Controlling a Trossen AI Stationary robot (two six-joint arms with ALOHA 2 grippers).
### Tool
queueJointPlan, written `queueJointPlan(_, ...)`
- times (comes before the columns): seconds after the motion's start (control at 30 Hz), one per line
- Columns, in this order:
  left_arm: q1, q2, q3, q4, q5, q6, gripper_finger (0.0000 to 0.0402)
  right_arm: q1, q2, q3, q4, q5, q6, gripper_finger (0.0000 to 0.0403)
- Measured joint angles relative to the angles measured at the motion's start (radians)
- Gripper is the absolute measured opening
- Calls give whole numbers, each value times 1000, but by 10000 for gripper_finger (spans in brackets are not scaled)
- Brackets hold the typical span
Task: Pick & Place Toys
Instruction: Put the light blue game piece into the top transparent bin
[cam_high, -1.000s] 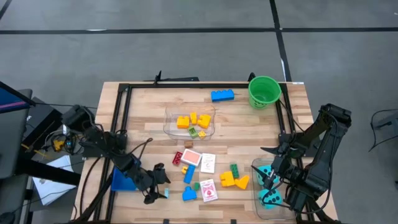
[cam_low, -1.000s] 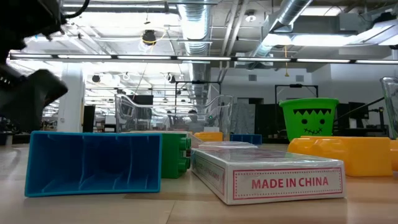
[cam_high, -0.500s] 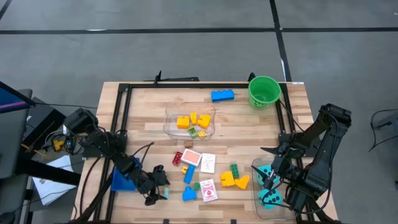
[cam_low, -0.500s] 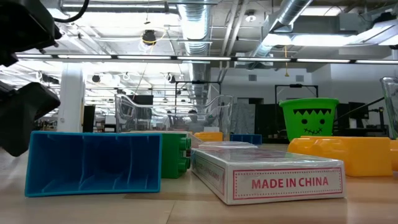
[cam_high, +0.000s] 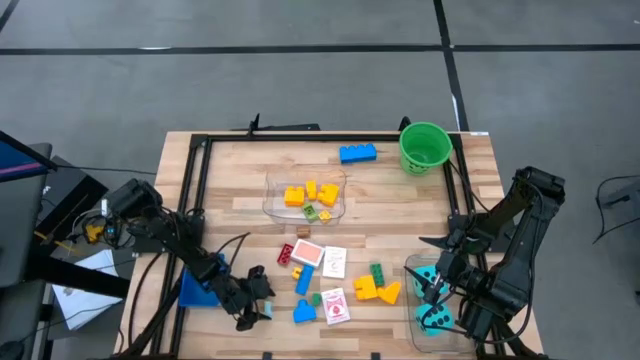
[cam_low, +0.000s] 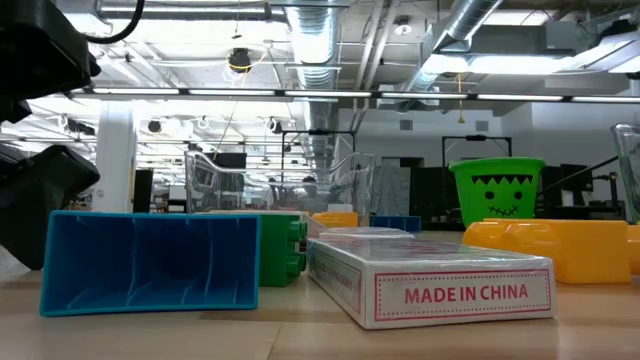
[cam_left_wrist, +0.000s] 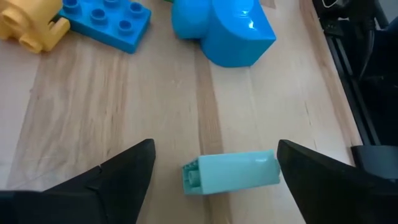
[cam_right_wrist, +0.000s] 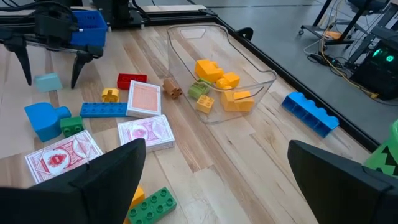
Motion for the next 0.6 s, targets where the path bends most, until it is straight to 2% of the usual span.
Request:
queueJointPlan(0.17,1,-7,0,-14,7,-11,296,0,0,0,0,-1,0,384)
queueJointPlan(0.43,0,-10,1,-18,17,-13,196,0,0,0,5,-2,0,384)
queueJointPlan(0.6,1,-10,1,-20,13,-13,195,1,0,0,5,-3,0,384)
